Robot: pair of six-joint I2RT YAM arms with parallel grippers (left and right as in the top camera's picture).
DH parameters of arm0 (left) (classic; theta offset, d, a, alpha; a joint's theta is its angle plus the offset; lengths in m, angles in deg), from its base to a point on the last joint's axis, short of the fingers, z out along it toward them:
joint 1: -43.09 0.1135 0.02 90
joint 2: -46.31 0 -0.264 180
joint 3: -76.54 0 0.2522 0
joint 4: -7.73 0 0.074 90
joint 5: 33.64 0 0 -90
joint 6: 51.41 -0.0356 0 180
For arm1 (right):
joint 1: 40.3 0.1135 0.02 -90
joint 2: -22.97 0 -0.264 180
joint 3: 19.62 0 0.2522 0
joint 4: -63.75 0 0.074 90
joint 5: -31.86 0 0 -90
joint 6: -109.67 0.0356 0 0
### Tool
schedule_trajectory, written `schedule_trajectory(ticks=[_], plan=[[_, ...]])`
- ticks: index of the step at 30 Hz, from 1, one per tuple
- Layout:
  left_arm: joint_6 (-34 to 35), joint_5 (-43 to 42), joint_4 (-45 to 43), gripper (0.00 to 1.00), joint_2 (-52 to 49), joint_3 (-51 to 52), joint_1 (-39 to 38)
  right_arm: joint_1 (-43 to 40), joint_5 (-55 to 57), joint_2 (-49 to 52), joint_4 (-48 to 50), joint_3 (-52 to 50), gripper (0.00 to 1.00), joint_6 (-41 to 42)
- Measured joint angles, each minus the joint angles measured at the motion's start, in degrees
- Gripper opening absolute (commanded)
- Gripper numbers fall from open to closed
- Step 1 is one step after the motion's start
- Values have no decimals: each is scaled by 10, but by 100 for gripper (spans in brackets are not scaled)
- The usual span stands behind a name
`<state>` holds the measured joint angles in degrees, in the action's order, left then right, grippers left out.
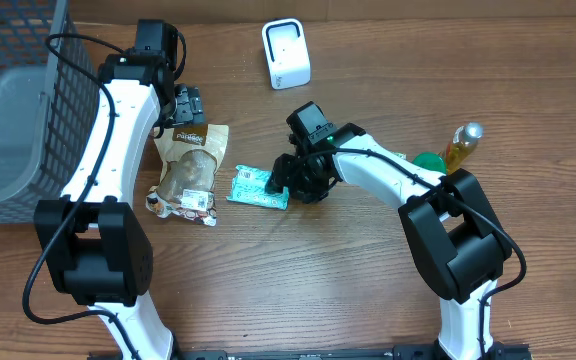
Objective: Scan the item barcode
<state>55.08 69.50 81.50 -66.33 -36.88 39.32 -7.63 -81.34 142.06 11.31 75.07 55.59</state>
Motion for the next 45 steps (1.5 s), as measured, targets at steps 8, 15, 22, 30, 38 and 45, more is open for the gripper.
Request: schedule_trajectory(ticks=[8, 15, 22, 30, 38, 45], plan=[[0, 0, 0, 100, 0, 0, 0, 0, 15, 0, 16, 0, 56, -4], [0, 0, 0, 100, 0, 0, 0, 0, 23, 0, 23, -4, 56, -4], [0, 0, 0, 99, 0, 0, 0, 0, 27, 0, 23, -7, 56, -6], [0, 0, 0, 99, 0, 0, 0, 0, 31, 0, 23, -7, 56, -6], [0, 0, 0, 100, 0, 0, 0, 0, 31, 0, 22, -7, 57, -6], [0, 0, 0, 100, 0, 0, 0, 0, 31, 0, 22, -7, 55, -6]])
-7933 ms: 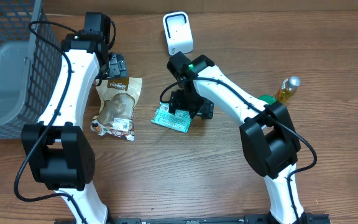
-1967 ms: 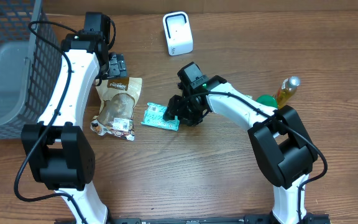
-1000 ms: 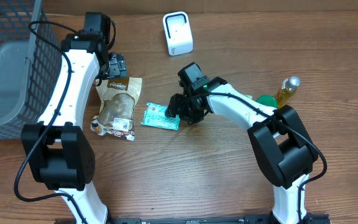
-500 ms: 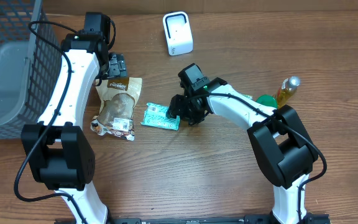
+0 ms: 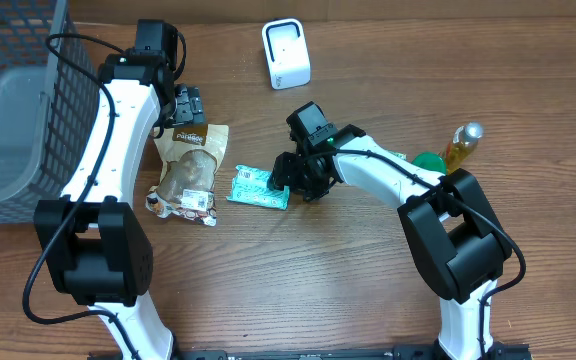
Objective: Scan the item barcode
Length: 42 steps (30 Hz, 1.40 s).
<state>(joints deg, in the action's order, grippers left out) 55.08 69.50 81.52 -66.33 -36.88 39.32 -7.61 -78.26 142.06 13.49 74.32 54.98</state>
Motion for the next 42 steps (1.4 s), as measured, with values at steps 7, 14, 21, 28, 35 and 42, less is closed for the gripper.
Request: schedule_trajectory(ticks=[7, 14, 21, 28, 35, 42], plan=[[0, 0, 0, 100, 0, 0, 0, 0, 0, 0, 0, 0, 54, 0], [0, 0, 0, 99, 0, 0, 0, 0, 3, 0, 0, 0, 53, 0], [0, 0, 0, 99, 0, 0, 0, 0, 7, 0, -3, 0, 52, 0], [0, 0, 0, 100, 0, 0, 0, -5, -14, 0, -4, 0, 50, 0], [0, 0, 0, 100, 0, 0, 0, -31, -80, 0, -17, 0, 42, 0], [0, 0, 0, 100, 0, 0, 0, -23, -73, 0, 5, -10, 37, 12]])
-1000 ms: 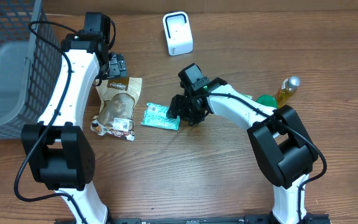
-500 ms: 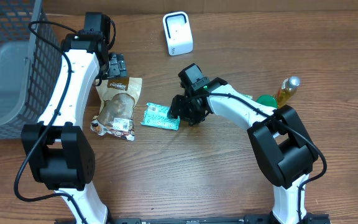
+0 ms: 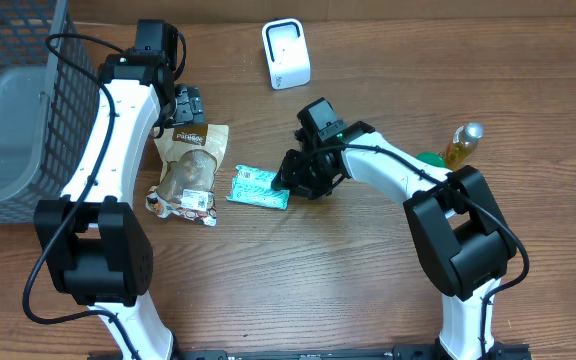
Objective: Scan the item barcode
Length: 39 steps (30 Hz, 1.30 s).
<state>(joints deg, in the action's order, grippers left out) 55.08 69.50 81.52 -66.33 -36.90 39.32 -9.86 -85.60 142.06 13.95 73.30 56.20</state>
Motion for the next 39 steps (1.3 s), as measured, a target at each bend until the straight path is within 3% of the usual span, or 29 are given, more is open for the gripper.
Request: schedule_trajectory(ticks=[8, 18, 21, 23, 25, 32, 34, 39], plan=[[0, 0, 0, 100, 0, 0, 0, 2, 5, 0, 36, -27, 28, 22], [0, 0, 0, 99, 0, 0, 0, 3, 5, 0, 44, -28, 34, 25], [0, 0, 0, 99, 0, 0, 0, 4, 5, 0, 44, -28, 29, 25], [0, 0, 0, 100, 0, 0, 0, 4, 7, 0, 44, -28, 17, 26], [0, 0, 0, 100, 0, 0, 0, 4, 2, 0, 45, -28, 11, 26], [0, 0, 0, 99, 0, 0, 0, -9, -36, 0, 43, -28, 11, 24], [0, 0, 0, 100, 0, 0, 0, -17, -50, 0, 41, -28, 4, 23], [0, 0, 0, 100, 0, 0, 0, -51, -89, 0, 21, -29, 4, -5]])
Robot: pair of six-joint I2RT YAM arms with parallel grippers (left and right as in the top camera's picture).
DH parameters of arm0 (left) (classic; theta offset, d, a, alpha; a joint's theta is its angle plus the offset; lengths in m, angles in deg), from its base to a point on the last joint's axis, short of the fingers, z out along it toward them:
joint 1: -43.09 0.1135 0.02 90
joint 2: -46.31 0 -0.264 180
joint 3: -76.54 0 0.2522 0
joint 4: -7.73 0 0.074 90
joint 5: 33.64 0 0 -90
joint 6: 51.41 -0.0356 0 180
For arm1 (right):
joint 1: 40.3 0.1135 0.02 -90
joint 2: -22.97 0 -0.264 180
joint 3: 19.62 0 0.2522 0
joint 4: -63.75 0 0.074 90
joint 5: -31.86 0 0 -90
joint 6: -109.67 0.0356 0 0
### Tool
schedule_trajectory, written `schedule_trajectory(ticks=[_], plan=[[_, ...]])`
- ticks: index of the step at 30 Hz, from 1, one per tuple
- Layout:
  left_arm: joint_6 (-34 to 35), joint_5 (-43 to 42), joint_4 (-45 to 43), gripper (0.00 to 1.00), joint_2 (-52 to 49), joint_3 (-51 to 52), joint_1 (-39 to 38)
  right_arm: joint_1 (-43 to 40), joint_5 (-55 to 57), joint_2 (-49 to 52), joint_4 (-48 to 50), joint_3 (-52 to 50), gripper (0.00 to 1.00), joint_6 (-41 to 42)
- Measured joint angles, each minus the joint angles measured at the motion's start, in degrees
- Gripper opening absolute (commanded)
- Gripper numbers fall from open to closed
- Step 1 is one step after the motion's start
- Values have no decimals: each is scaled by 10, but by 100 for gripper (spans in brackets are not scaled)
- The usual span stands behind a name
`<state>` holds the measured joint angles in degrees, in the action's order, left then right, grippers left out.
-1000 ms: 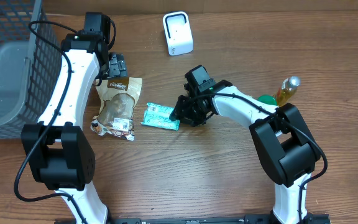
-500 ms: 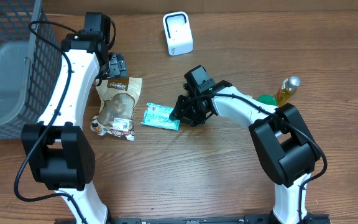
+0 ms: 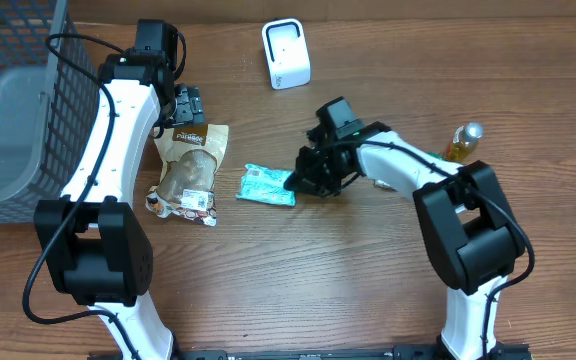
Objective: Scan the item barcode
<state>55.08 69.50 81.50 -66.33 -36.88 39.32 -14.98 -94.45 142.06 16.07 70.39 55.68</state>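
Note:
A small teal packet lies flat in the middle of the table. My right gripper is at the packet's right end, apparently pinching that end; how its jaws stand is hard to see from above. The white barcode scanner stands at the back centre. My left gripper rests at the upper edge of a brown snack bag, its jaws hidden by the arm and not readable.
A dark wire basket with a grey bin inside fills the far left. A bottle with yellow liquid stands at the right beside a green object mostly hidden by the right arm.
My right gripper has moved to the right, and the teal packet has shifted right with it and turned a little. The left arm has not moved.
At the first two moments my right gripper sat at the teal packet's right end with nothing moving. Then the arm's wrist shifted slightly right while the packet stayed. Now the packet has been drawn a short way right across the table.

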Motion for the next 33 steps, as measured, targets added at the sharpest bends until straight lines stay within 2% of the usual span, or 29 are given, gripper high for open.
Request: schedule_trajectory(ticks=[8, 15, 20, 28, 33], plan=[[0, 0, 0, 99, 0, 0, 0, -9, -59, -13, -5, -7, 4, -127], [0, 0, 0, 99, 0, 0, 0, -13, -133, -100, -47, -8, 4, -239], [0, 0, 0, 99, 0, 0, 0, -27, -160, -143, -96, -8, 4, -283], [0, 0, 0, 100, 0, 0, 0, -39, -178, -152, -196, -8, 4, -361], [0, 0, 0, 99, 0, 0, 0, -39, -179, -156, -225, -8, 4, -395]])
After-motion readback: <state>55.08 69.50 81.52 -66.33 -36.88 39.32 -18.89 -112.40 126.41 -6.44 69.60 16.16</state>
